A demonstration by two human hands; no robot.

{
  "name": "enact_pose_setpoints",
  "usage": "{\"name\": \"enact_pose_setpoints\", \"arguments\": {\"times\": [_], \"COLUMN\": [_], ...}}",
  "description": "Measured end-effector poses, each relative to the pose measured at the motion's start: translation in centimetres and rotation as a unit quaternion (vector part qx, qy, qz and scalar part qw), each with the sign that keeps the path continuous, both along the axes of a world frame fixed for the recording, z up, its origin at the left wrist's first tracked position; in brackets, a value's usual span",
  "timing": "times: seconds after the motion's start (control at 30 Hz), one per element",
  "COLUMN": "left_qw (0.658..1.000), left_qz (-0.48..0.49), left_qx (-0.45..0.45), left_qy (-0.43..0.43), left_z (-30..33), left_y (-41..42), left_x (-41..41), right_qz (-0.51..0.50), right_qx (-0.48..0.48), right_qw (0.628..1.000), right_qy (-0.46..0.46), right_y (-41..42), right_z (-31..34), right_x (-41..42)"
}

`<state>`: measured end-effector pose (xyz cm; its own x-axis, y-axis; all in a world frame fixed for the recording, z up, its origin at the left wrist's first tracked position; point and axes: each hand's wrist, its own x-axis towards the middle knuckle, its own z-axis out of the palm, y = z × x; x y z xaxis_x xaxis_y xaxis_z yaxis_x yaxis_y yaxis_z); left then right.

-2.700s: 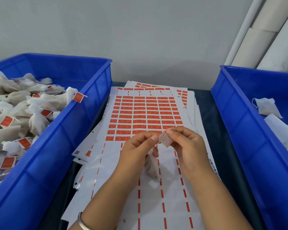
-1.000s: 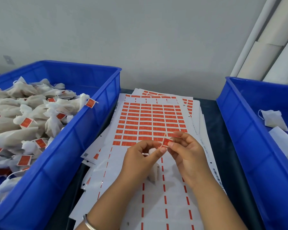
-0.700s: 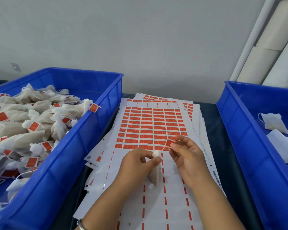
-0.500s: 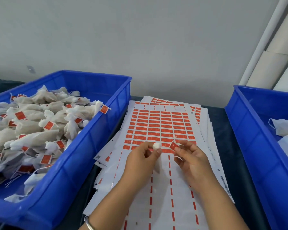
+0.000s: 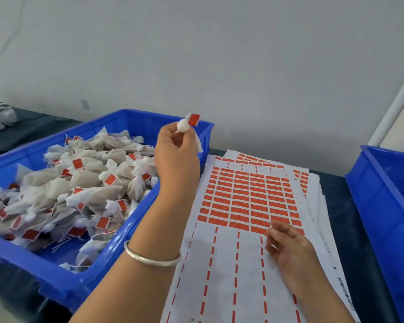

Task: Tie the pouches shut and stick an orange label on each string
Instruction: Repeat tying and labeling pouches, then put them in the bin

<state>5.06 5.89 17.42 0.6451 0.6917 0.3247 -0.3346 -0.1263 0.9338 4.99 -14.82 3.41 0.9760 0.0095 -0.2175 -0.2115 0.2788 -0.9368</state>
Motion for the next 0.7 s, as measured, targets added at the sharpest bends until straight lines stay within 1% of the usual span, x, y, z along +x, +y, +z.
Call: {"name": "enact_pose_setpoints", "arguments": {"times": [0.07, 0.13, 0.2, 0.27, 0.3, 0.37, 0.5, 0.6, 0.7], "left_qw": [0.999, 0.999, 0.996, 0.988, 0.984, 0.982, 0.980, 0.976, 0.978], "left_qz": [0.022, 0.037, 0.039, 0.042, 0.035, 0.001, -0.057, -0.067, -0.098], "left_qx": [-0.029, -0.023, -0.004, 0.039, 0.059, 0.080, 0.081, 0.079, 0.071], "left_qy": [-0.001, 0.026, 0.077, 0.144, 0.163, 0.170, 0.175, 0.190, 0.172], "left_z": [0.6, 0.9, 0.7, 0.3, 0.0, -0.8, -2.9, -4.1, -5.5], "left_y": [0.8, 1.8, 2.5, 3.0, 3.0, 2.6, 0.7, -1.3, -3.1], "left_x": [1.1, 2.1, 3.1, 3.9, 4.1, 4.3, 3.6, 2.8, 1.9], "right_qz": [0.001, 0.000, -0.001, -0.005, -0.005, -0.004, -0.012, -0.013, -0.021], "right_qx": [0.000, -0.004, -0.012, -0.020, -0.023, -0.028, -0.066, -0.084, -0.095], "right_qw": [1.000, 1.000, 1.000, 1.000, 1.000, 1.000, 0.998, 0.996, 0.995], "right_qy": [0.003, 0.004, 0.004, 0.007, 0.008, 0.006, -0.003, -0.003, 0.001], "right_y": [0.0, 0.1, 0.1, 0.1, 0.1, 0.2, 0.5, 0.6, 0.7], "right_z": [-0.1, -0.2, -0.2, -0.3, -0.3, -0.3, -0.2, -0.4, -0.4], "right_x": [0.0, 0.1, 0.2, 0.2, 0.2, 0.2, -0.1, -0.3, -0.5]}}
